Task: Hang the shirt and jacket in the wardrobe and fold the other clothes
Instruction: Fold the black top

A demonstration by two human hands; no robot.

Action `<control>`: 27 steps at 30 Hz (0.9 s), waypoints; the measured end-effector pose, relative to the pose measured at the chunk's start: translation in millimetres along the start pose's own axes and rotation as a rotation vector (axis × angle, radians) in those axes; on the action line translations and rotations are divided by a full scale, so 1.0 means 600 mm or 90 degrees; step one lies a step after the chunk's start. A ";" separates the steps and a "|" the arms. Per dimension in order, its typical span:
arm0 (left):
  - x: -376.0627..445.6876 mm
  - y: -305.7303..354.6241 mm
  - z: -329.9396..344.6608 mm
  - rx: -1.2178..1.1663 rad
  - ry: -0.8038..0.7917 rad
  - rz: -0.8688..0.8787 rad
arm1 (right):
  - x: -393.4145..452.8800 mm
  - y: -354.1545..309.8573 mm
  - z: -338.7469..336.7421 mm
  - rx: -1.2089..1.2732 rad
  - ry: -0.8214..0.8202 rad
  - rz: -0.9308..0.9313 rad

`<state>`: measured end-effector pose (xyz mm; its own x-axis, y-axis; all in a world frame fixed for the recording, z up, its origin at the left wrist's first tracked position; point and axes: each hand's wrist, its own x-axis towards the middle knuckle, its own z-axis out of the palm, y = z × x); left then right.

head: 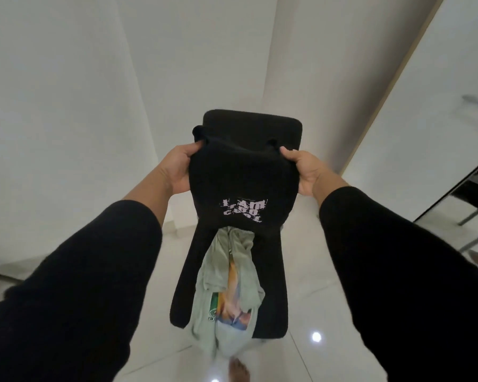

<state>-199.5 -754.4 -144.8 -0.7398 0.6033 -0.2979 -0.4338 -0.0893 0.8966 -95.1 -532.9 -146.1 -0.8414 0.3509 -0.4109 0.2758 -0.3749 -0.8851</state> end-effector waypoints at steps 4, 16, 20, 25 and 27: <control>-0.095 -0.147 -0.046 0.003 0.022 -0.089 | -0.075 0.175 -0.015 -0.001 0.035 0.087; -0.249 -0.475 -0.150 0.009 0.037 -0.317 | -0.208 0.548 -0.044 -0.023 0.084 0.273; -0.185 -0.498 -0.159 -0.024 0.096 -0.280 | -0.145 0.557 -0.062 -0.053 0.138 0.227; -0.063 -0.506 -0.171 -0.049 0.139 -0.217 | 0.003 0.554 -0.085 -0.141 0.186 0.162; -0.008 -0.510 -0.176 -0.060 0.138 -0.208 | 0.072 0.555 -0.096 -0.164 0.197 0.147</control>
<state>-117.8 -813.3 -452.2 -0.6421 0.4320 -0.6333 -0.7020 0.0008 0.7122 -12.8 -592.9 -471.4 -0.5769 0.5373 -0.6152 0.5794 -0.2617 -0.7719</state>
